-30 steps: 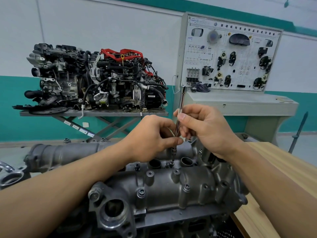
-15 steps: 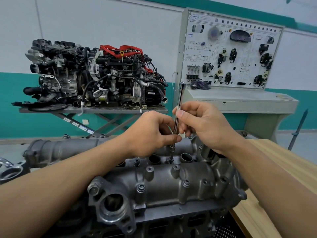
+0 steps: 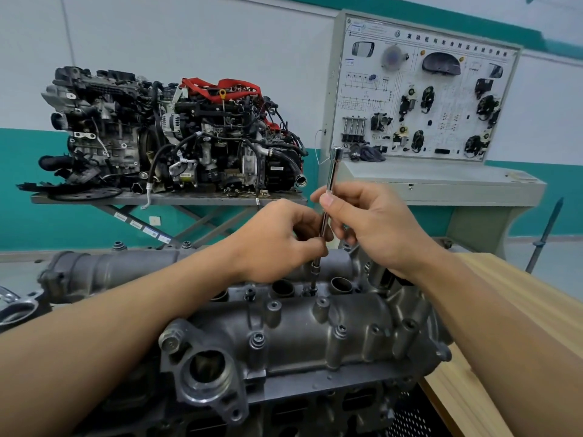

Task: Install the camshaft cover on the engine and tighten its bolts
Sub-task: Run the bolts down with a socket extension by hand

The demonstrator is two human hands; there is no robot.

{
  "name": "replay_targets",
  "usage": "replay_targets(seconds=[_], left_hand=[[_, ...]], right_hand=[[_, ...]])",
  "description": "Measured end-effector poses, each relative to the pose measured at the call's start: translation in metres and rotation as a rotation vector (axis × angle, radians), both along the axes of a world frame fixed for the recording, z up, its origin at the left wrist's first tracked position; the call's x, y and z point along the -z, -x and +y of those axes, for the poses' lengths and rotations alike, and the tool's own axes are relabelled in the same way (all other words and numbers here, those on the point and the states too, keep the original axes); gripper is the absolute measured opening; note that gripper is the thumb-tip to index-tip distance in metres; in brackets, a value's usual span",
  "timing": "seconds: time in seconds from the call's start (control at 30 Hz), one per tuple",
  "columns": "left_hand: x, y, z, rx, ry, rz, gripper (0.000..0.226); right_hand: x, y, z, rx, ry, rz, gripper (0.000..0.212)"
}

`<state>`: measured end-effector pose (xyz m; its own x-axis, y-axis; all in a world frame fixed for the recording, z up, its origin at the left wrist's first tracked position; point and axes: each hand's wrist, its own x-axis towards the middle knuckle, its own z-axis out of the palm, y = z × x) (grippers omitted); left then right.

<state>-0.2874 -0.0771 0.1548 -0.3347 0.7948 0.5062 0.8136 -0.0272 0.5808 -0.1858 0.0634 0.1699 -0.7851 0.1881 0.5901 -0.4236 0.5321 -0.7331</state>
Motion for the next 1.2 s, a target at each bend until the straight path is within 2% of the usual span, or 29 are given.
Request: replay_targets(seconds=[0.07, 0.23, 0.4, 0.5, 0.6, 0.73, 0.83, 0.9, 1.07, 1.2], left_hand=[[0.0009, 0.0006, -0.0006, -0.002, -0.017, -0.002, 0.005], [-0.0004, 0.0005, -0.0009, 0.022, -0.077, -0.045, 0.027], [-0.0017, 0.0006, -0.0003, 0.059, -0.005, 0.006, 0.008], [-0.0012, -0.0009, -0.0007, 0.067, 0.007, 0.013, 0.017], [-0.0003, -0.0015, 0.0004, 0.052, -0.009, 0.023, 0.011], [-0.0017, 0.0012, 0.0019, -0.018, -0.083, -0.012, 0.018], [-0.0028, 0.0000, 0.0018, 0.015, -0.037, 0.014, 0.003], [-0.0031, -0.0011, 0.0016, 0.048, -0.008, 0.014, 0.012], [-0.0022, -0.0013, 0.0024, 0.038, -0.018, 0.020, 0.008], [-0.0034, -0.0004, 0.0022, -0.040, -0.101, -0.015, 0.023]], right_hand=[[0.0001, -0.0005, -0.0008, 0.033, -0.038, 0.008, 0.019], [-0.0002, -0.0002, -0.0019, 0.143, -0.038, 0.070, 0.024], [-0.0007, -0.0012, -0.0015, 0.036, 0.020, 0.019, 0.011], [-0.0003, -0.0025, -0.0021, 0.021, -0.001, 0.021, 0.016], [-0.0012, -0.0012, -0.0030, 0.103, -0.053, 0.038, 0.018], [-0.0018, 0.0012, -0.0011, 0.190, -0.039, 0.081, 0.026], [-0.0014, -0.0003, -0.0006, 0.126, 0.020, 0.038, 0.021], [-0.0017, -0.0010, -0.0005, 0.050, 0.057, 0.011, 0.008], [-0.0022, -0.0016, -0.0025, 0.076, -0.002, 0.035, 0.017], [-0.0019, 0.0005, -0.0035, 0.181, -0.020, 0.104, 0.023]])
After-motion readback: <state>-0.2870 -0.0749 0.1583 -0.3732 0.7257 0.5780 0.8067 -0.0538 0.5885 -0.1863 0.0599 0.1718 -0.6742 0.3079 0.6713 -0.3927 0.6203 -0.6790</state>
